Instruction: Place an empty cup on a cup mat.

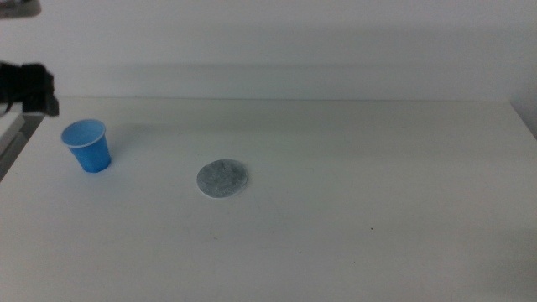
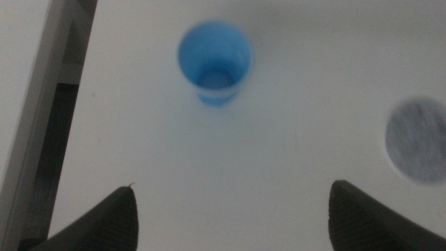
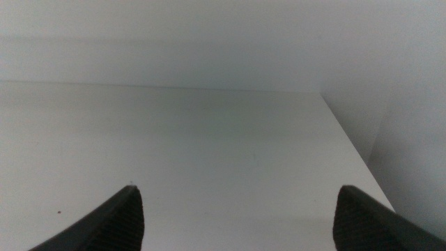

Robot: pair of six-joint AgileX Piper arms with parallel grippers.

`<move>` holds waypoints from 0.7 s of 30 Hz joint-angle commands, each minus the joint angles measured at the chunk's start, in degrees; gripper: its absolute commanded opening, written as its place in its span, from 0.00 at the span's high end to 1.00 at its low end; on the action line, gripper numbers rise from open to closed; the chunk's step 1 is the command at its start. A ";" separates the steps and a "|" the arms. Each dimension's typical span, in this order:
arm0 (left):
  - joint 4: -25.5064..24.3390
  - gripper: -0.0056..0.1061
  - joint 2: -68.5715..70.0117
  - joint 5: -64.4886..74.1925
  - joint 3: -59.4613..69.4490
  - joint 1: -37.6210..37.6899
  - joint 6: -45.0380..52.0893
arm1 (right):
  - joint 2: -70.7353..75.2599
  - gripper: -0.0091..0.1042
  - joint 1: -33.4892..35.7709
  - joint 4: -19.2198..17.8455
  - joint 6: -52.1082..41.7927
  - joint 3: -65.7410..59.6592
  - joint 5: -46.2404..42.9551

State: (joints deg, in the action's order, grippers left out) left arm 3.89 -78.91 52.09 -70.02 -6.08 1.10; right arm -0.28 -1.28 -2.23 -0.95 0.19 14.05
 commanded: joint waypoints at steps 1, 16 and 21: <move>1.06 0.11 -5.68 1.28 -5.69 -1.32 0.21 | 0.28 0.10 0.10 -0.39 -0.23 -0.19 -0.38; 5.43 0.11 -35.08 -1.03 -22.74 -5.29 6.38 | 0.28 0.10 0.10 -0.39 -0.23 -0.19 -0.38; 7.78 0.14 -40.43 -5.11 -22.74 -5.29 6.38 | 0.28 0.10 0.10 -0.39 -0.23 -0.19 -0.38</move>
State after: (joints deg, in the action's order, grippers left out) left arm 10.49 -118.39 48.69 -91.97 -11.35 7.35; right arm -0.28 -1.28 -2.23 -0.95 0.19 14.05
